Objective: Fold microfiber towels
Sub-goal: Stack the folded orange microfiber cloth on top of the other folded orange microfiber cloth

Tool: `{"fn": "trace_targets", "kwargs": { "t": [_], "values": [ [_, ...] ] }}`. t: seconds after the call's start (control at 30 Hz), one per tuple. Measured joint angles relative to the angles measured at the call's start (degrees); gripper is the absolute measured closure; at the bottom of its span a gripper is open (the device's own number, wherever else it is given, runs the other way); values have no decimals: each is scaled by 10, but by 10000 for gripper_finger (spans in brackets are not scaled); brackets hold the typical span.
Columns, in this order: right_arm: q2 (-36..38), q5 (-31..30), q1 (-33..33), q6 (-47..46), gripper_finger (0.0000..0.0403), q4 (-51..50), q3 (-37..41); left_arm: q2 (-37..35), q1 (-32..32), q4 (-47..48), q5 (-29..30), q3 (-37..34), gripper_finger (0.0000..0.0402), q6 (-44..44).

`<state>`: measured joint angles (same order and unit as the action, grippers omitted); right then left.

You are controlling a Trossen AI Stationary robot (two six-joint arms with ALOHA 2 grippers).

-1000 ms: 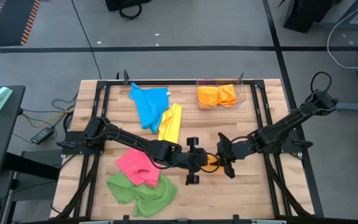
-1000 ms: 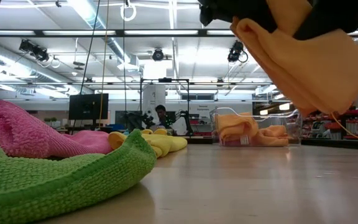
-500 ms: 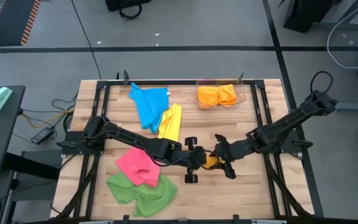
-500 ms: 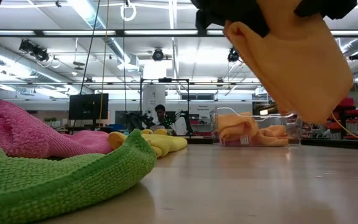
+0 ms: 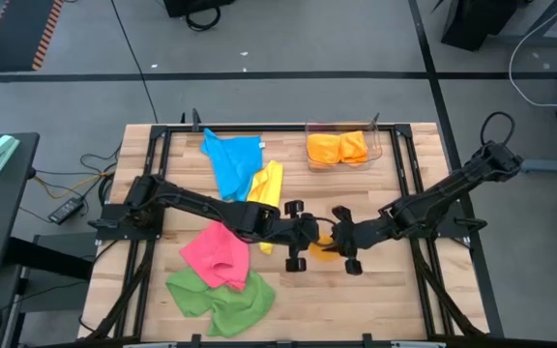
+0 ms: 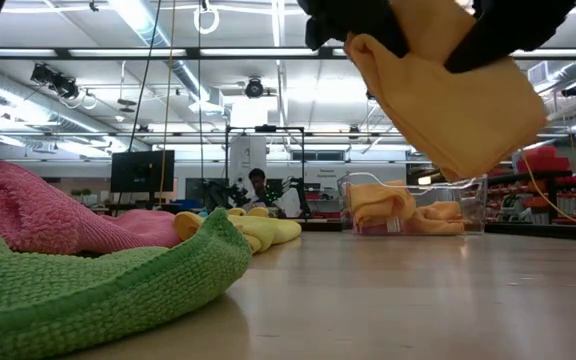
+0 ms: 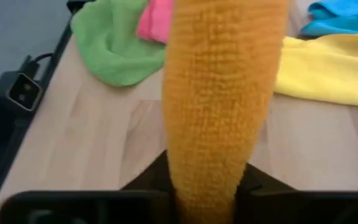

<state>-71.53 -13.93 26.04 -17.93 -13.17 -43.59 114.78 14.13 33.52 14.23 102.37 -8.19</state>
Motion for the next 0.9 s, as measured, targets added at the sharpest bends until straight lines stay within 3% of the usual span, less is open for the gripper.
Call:
{"fn": "trace_targets", "kwargs": {
  "t": [0.13,0.23,0.5,0.63,0.9],
  "values": [
    [0,8,-22,3,378,-18,0,0,-8,4,-5,0,373,27],
    [6,27,-46,16,388,-32,0,0,-9,6,-2,0,368,59],
    [20,111,-119,57,382,-77,0,-29,-8,71,103,0,240,90],
    [21,125,-158,65,382,-142,0,-33,-9,103,116,0,198,89],
    [70,127,-277,101,382,-194,0,-30,-14,23,113,-93,207,104]
  ]
}}
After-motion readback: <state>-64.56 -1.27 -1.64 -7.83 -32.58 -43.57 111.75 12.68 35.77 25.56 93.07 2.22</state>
